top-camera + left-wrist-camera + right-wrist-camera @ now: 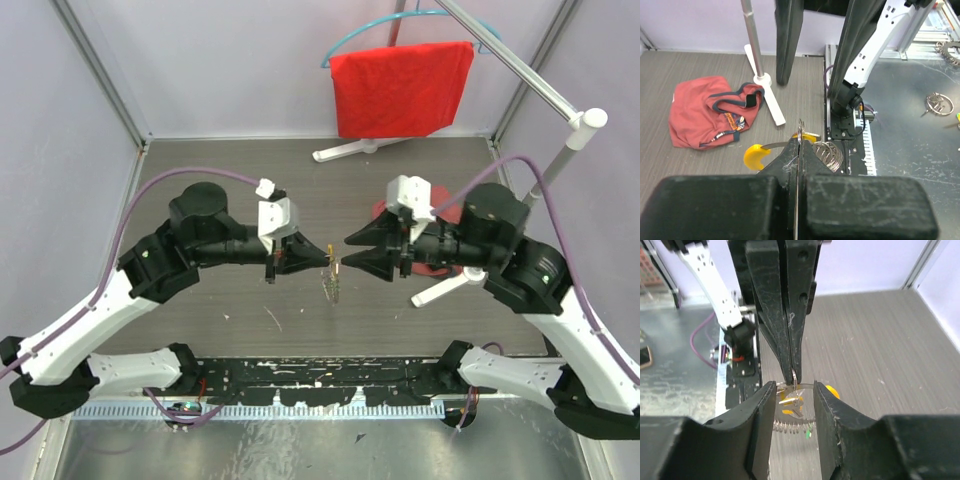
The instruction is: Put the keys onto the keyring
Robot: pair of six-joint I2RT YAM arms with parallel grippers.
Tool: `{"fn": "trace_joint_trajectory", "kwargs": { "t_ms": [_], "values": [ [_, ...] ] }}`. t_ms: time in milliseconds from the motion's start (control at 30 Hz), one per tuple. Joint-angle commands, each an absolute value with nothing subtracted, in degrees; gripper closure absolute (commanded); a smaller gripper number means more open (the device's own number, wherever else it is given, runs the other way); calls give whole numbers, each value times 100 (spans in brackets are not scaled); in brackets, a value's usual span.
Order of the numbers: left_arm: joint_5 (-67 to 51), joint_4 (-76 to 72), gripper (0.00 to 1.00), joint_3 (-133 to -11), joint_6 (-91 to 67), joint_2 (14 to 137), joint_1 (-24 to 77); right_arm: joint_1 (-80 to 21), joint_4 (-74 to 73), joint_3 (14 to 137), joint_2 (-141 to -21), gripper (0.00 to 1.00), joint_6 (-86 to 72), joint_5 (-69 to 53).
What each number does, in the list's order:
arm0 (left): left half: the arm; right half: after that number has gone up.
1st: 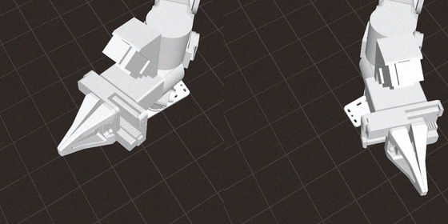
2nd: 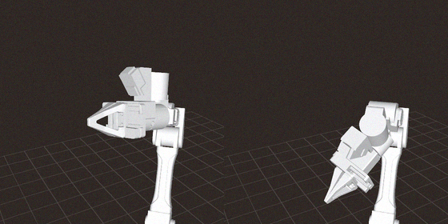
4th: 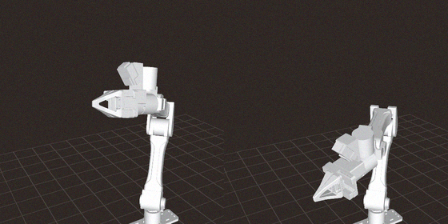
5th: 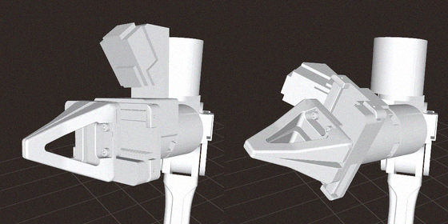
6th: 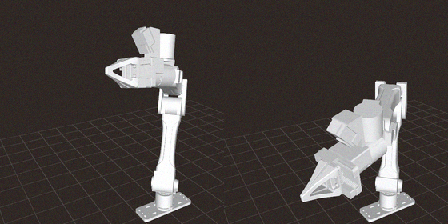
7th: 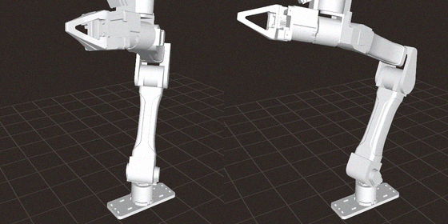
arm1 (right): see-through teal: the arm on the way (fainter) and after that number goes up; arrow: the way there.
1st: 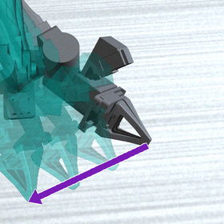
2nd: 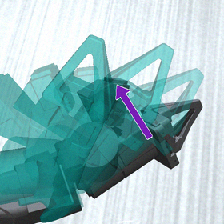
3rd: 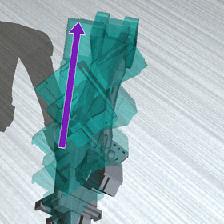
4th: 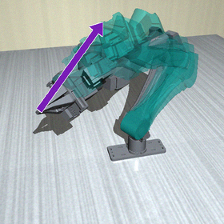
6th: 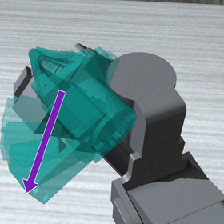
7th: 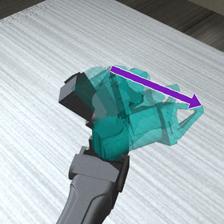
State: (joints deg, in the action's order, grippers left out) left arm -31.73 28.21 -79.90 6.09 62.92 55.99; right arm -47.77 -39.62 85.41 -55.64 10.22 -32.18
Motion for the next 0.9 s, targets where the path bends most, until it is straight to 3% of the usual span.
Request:
{"fn": "trace_joint_trajectory", "kwargs": {
  "t_ms": [0, 433, 867],
  "values": [
    [-3043, 1637, 100, -7568, 297, 5791, 5625, -4790, -2751, 8332, -5075, 58, 192, -3026],
    [-3041, 697, 100, -7040, 154, 5250, 5624, -4795, -1623, 7713, -4990, 59, -1413, -2962],
    [-2982, 686, 100, -7040, 170, 5215, 5616, -4795, -1519, 7598, -5172, 62, -1626, -3069]
  ]
}}
